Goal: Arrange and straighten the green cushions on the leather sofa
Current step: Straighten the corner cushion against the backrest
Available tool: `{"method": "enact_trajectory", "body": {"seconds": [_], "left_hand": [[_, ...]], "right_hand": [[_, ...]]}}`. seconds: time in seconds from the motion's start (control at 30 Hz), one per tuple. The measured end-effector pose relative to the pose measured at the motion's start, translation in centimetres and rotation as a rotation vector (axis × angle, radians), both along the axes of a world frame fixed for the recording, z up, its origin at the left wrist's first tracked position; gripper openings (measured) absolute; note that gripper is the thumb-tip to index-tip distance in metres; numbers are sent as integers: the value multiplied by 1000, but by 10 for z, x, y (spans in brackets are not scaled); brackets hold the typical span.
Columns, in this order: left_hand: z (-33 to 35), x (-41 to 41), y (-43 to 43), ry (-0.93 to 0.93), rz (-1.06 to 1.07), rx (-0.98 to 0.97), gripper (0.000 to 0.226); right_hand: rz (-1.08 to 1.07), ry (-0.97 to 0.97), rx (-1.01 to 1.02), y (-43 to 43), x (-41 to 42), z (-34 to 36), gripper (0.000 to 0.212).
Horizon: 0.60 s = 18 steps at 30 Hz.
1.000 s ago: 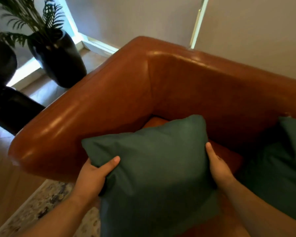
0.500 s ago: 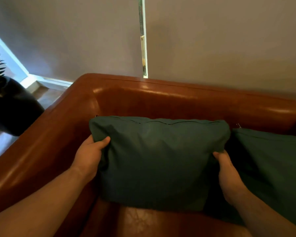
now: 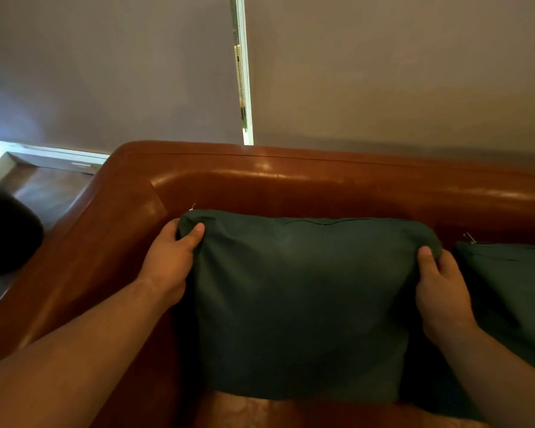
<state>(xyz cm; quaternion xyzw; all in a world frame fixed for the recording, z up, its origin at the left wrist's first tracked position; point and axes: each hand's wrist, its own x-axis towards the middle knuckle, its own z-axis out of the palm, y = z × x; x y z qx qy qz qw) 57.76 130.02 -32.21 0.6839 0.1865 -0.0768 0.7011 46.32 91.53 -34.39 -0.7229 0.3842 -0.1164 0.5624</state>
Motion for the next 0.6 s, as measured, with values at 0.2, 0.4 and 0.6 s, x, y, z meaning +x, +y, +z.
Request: {"method": "enact_trajectory", "body": {"seconds": [0.2,0.4,0.6], "left_hand": [[0,5,-15,-22,48,157,17],[30,6,-20,-649,-400,1130,44],[27,22,-49,-413,-740,1495,42]], "right_hand": [[-74,67,-264,7,8,6,39],[482,-212,-874,24,37,53,35],[1114,272,-1022,57,98,57,49]]}}
